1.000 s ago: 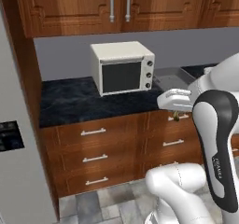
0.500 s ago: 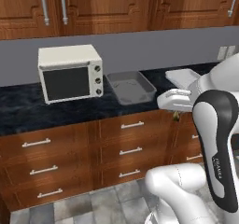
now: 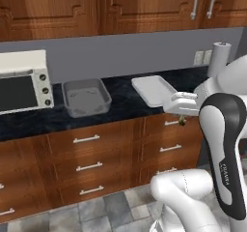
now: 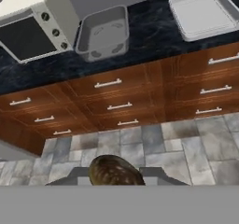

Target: Place one mushroom and one fish in each tupperware on the nearby counter, to pack two identical lunches.

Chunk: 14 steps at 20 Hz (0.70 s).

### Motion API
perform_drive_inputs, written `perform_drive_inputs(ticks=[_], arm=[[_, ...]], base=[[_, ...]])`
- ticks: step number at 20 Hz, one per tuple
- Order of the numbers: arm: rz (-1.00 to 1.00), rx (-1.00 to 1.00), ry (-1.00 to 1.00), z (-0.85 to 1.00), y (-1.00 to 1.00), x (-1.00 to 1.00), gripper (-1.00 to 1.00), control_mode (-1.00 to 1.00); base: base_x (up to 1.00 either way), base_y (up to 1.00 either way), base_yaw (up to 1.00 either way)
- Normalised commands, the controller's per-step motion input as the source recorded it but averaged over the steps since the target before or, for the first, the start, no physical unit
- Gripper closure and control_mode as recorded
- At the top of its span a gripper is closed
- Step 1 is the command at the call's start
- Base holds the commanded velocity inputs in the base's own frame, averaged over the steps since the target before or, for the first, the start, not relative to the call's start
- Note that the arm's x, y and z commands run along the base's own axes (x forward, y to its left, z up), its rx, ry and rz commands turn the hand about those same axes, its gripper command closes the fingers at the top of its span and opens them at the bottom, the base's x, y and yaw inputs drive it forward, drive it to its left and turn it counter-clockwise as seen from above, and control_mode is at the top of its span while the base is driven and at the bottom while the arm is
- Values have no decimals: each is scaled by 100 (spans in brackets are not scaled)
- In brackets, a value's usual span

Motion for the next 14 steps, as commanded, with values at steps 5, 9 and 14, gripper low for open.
perform_drive_inputs(ticks=[5, 9, 14], arm=[[0, 0, 0, 0, 0, 0, 100, 100], [0, 0, 0, 0, 0, 0, 100, 100], [0, 0, 0, 0, 0, 0, 100, 100]], base=[[22, -98, -1], [53, -68, 0], [81, -20, 0]])
